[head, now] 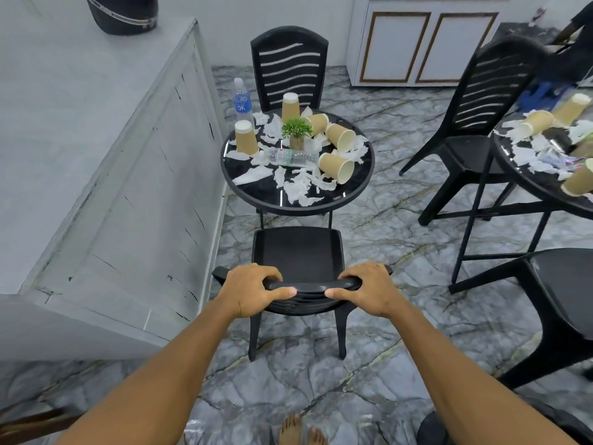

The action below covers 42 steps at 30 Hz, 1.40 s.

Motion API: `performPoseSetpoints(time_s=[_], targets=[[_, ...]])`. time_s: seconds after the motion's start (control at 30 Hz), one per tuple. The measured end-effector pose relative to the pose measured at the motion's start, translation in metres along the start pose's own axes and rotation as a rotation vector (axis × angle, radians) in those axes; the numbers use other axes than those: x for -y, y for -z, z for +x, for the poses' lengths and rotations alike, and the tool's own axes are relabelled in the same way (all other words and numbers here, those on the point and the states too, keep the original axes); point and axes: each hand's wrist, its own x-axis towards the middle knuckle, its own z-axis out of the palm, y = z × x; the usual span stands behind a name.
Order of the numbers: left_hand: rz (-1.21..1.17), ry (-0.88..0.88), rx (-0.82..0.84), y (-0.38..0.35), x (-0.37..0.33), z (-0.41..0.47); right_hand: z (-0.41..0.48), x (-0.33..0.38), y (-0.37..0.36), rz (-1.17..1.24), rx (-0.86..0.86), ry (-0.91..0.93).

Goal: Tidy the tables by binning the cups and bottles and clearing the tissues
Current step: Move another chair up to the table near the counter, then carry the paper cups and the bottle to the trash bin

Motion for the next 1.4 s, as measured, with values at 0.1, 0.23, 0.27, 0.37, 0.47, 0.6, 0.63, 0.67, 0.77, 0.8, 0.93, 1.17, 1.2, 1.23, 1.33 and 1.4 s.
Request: performPoseSetpoints(time_s=[0.1,0.23,0.27,0.37,0.47,0.6,0.63,0.67,0.77,0.8,0.93,1.17,1.2,1.23,1.33,1.4], targets=[[-0.246,0.09,0.085,0.005,-0.007,0.009,-0.006,0.01,0.012,0.089,0.041,-0.036],[-0.276,0.091,0.081,0.009,-0.043,0.031,-0.012,0.009,0.031,0.121,-0.025,-0.086],[-0.228,0.078,0.085,0.009,-0.055,0.039,-0.012,0.003,0.036,0.118,-0.048,-0.113],[-0.136,0.04,0.096,0.002,-0.095,0.066,-0.009,-0.03,0.055,0.126,-0.086,-0.213],[-0.098,0.009,0.142,-0.012,-0.137,0.093,-0.01,-0.061,0.082,0.071,-0.096,-0.272],[-0.016,-0.05,0.161,-0.035,-0.189,0.14,-0.002,-0.116,0.117,-0.078,-0.042,-0.289],[-0.009,-0.044,0.165,-0.041,-0.2,0.153,0.002,-0.133,0.126,-0.11,-0.018,-0.296],[-0.004,-0.037,0.166,-0.047,-0.212,0.164,0.005,-0.148,0.135,-0.134,0.006,-0.3],[0.005,-0.017,0.179,-0.061,-0.245,0.193,0.01,-0.187,0.165,-0.172,0.059,-0.325],[0.009,-0.006,0.19,-0.065,-0.254,0.201,0.012,-0.198,0.175,-0.18,0.073,-0.333],[0.044,0.033,0.222,-0.076,-0.279,0.228,0.024,-0.23,0.208,-0.223,0.176,-0.365],[0.039,0.074,0.235,-0.068,-0.289,0.268,0.075,-0.244,0.226,-0.197,0.242,-0.316],[0.032,0.085,0.219,-0.064,-0.287,0.276,0.086,-0.242,0.227,-0.199,0.256,-0.301],[0.018,0.099,0.204,-0.062,-0.284,0.284,0.098,-0.241,0.228,-0.202,0.266,-0.283],[-0.022,0.132,0.153,-0.056,-0.278,0.312,0.135,-0.239,0.235,-0.216,0.273,-0.235],[-0.042,0.144,0.123,-0.054,-0.273,0.333,0.161,-0.24,0.241,-0.227,0.272,-0.204]])
